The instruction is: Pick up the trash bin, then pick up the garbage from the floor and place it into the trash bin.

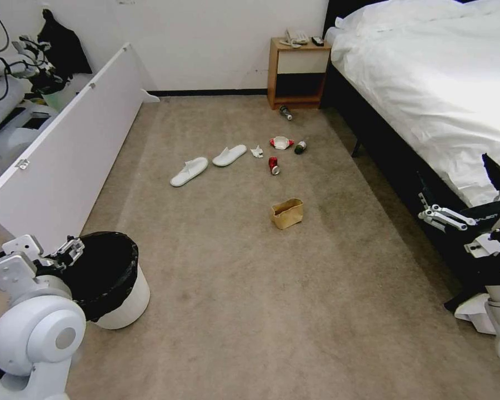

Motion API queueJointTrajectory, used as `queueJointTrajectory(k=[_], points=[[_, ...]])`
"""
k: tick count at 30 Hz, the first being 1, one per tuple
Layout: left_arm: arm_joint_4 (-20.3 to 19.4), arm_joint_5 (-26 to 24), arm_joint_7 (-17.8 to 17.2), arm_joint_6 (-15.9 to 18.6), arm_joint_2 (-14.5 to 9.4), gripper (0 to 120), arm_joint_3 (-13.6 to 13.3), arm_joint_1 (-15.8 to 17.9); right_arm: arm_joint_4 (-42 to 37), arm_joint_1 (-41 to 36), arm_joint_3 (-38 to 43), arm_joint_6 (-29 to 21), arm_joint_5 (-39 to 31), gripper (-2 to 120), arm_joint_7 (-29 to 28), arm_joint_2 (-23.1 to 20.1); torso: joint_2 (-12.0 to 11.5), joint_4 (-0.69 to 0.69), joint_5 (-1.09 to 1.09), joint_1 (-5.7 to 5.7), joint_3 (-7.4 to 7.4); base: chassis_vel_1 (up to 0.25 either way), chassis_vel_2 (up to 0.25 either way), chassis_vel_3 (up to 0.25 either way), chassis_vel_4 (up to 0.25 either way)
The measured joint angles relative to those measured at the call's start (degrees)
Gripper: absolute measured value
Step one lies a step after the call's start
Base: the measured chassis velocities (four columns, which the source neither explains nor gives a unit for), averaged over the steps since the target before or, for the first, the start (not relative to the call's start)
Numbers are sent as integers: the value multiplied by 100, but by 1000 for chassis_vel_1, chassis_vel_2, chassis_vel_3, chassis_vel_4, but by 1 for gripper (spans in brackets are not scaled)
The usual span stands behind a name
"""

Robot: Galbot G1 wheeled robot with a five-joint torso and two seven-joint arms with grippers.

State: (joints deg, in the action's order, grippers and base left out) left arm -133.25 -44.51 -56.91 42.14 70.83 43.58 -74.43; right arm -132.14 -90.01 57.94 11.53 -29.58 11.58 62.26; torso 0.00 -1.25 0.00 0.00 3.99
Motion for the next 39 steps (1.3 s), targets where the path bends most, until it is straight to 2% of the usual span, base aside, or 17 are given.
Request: queueJointTrajectory(k=[6, 11, 15, 31, 39], points=[[200, -12, -244, -35, 68, 100, -33, 97, -3, -13, 10, 0, -5, 100, 0, -2, 0, 0, 0, 0, 0, 0, 0, 0, 0], [312, -36, -291, -72, 92, 100, -36, 125, -3, -23, 11, 0, -6, 100, 0, -2, 0, 0, 0, 0, 0, 0, 0, 0, 0], [605, -59, -327, -124, 154, 100, -44, 225, 8, -13, 12, -1, -8, 100, -3, -8, 0, 0, 0, 0, 0, 0, 0, 0, 0], [1255, -50, -237, -238, 313, 100, -71, 489, 65, 7, 20, -1, -12, 100, -4, -2, 0, 0, 0, 0, 0, 0, 0, 0, 0], [1599, -39, -46, -307, 386, 100, -46, 656, 116, 31, 20, -2, -14, 100, -6, -5, 0, 0, 0, 0, 0, 0, 0, 0, 0]])
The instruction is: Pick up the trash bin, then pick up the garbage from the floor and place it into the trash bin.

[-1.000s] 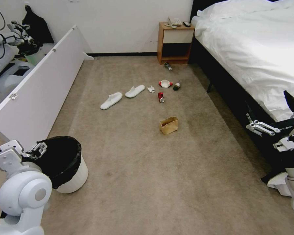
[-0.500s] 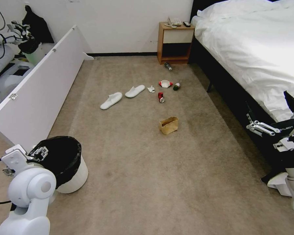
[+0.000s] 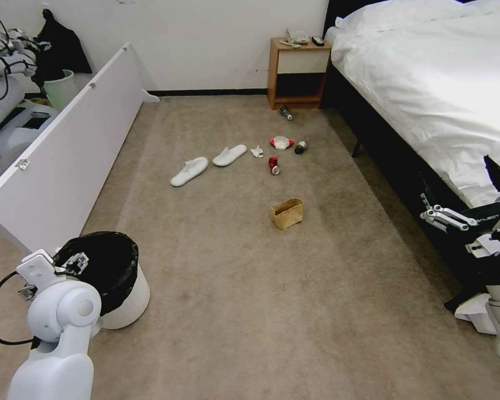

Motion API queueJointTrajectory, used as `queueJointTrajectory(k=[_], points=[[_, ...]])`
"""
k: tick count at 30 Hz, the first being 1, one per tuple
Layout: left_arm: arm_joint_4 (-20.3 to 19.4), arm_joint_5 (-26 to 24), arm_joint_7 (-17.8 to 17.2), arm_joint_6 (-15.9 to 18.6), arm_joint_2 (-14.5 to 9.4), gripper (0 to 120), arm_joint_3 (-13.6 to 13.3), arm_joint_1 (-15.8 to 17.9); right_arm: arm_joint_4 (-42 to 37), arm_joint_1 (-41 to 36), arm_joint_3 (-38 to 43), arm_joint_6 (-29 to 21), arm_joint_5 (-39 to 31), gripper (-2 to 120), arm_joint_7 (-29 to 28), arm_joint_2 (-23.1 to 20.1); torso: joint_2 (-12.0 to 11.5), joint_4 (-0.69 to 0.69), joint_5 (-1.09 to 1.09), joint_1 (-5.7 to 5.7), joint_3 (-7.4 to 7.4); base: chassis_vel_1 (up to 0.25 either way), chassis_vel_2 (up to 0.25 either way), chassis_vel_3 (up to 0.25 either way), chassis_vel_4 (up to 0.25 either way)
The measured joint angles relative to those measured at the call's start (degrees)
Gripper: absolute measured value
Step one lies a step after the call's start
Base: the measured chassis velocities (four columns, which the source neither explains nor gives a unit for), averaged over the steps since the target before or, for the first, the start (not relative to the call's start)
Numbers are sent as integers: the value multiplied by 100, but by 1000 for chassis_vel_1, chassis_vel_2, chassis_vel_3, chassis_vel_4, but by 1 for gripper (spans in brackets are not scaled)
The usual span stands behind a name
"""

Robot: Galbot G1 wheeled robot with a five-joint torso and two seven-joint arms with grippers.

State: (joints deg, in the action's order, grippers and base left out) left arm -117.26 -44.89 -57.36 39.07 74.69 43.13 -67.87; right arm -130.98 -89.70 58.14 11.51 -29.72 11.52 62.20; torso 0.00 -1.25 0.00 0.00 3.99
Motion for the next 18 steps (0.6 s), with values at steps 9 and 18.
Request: queueJointTrajectory(k=[9, 18], points=[[338, 26, 123, -73, 11, 100, 63, 132, 55, 33, -26, -4, 3, 100, 0, 5, 0, 0, 0, 0, 0, 0, 0, 0, 0], [566, 34, 224, -132, -38, 100, 189, 183, 89, 49, -30, -9, 6, 100, 0, -3, 0, 0, 0, 0, 0, 0, 0, 0, 0]])
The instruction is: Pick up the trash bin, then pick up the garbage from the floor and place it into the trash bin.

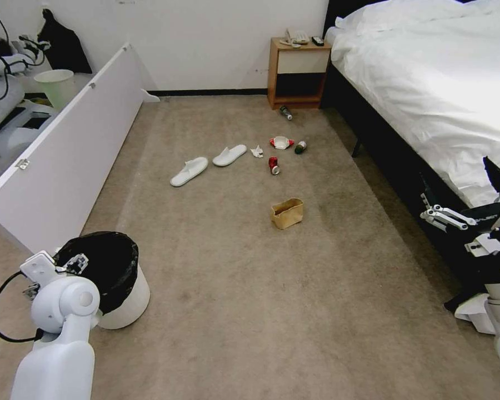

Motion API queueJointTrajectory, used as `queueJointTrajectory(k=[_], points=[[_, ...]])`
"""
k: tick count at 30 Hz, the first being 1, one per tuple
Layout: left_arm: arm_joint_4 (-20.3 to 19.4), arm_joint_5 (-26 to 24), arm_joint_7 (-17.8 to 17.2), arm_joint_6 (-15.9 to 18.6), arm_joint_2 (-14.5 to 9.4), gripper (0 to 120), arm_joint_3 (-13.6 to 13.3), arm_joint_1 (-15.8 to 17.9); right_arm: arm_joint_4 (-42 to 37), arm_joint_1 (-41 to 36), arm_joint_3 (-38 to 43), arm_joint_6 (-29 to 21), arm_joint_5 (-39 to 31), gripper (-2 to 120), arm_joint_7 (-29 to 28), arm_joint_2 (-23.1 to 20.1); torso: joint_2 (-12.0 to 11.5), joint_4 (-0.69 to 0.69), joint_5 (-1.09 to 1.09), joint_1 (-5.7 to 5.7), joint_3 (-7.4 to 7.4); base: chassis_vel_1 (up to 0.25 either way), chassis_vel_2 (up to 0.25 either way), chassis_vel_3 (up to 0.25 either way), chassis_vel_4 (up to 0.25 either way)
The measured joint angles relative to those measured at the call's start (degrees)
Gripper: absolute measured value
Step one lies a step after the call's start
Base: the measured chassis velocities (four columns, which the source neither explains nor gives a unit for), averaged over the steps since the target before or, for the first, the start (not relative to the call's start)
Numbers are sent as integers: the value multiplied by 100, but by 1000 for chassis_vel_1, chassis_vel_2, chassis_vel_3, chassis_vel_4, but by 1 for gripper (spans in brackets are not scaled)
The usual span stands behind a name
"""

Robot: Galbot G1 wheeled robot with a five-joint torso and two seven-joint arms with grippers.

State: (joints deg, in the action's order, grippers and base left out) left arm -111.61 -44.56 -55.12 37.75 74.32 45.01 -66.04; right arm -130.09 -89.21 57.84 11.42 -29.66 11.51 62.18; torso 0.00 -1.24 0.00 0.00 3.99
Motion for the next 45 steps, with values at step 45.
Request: queueJointTrajectory(k=[45], points=[[922, -88, 421, -325, -20, 97, 163, 132, -34, 1, 62, -35, -57, 100, -22, -65, 0, 0, 0, 0, 0, 0, 0, 0, 0]])
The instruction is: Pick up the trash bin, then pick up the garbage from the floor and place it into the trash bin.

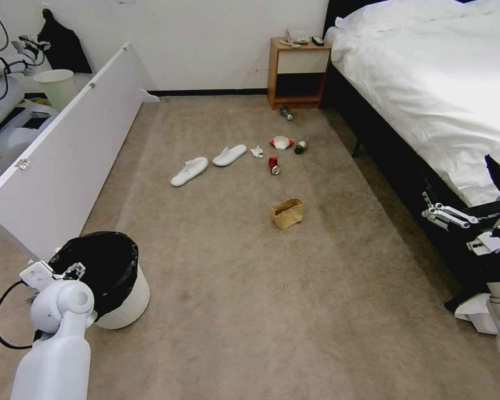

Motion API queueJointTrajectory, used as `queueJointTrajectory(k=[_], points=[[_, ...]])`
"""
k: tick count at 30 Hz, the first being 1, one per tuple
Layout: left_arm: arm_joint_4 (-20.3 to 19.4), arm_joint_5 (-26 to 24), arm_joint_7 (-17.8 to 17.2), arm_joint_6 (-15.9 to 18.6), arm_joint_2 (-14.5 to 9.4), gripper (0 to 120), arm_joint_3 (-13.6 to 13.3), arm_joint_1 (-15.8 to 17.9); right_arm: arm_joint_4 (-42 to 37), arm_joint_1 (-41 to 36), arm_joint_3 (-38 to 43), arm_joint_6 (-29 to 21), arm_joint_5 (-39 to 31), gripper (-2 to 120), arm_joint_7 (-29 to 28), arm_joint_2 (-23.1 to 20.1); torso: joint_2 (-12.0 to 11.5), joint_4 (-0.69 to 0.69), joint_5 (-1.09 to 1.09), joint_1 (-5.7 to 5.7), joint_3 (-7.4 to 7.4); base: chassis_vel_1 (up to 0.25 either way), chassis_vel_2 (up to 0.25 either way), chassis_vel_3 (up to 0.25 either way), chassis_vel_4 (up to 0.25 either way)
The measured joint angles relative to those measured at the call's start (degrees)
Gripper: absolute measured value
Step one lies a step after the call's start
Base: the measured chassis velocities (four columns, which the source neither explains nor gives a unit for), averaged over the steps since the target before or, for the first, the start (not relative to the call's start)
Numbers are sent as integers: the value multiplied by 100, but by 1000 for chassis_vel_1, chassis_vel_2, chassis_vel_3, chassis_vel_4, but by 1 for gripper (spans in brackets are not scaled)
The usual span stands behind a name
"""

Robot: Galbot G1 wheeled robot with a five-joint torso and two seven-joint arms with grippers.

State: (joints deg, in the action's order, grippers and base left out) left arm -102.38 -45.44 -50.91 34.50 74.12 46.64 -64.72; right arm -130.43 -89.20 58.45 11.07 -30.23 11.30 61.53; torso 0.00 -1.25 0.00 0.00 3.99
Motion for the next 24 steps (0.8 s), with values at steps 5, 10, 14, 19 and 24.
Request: queueJointTrajectory(k=[5, 10, 14, 19, 24], points=[[80, 19, 38, -30, 10, 96, -2, 4, -8, -2, 9, -3, -7, 100, -2, -3, 0, 0, 0, 0, 0, 0, 0, 0, 0], [122, 28, 83, -51, 12, 85, 12, 6, -13, -8, 9, -4, -8, 100, -2, 17, 0, 0, 0, 0, 0, 0, 0, 0, 0], [169, 42, 116, -68, 11, 69, 31, 3, -21, -7, 10, -5, -8, 100, -2, 17, 0, 1, 0, 0, 0, 0, 0, 0, 0], [186, 68, 161, -84, 15, 54, 32, -15, -45, -9, 16, -7, -25, 100, -2, 11, 0, 0, -1, 0, 0, 0, 0, 0, 0], [199, 108, 179, -91, 47, 34, 11, -8, -85, -8, 41, -32, -76, 100, -2, -14, 0, -1, 0, 0, 0, 0, 0, 0, 0]])
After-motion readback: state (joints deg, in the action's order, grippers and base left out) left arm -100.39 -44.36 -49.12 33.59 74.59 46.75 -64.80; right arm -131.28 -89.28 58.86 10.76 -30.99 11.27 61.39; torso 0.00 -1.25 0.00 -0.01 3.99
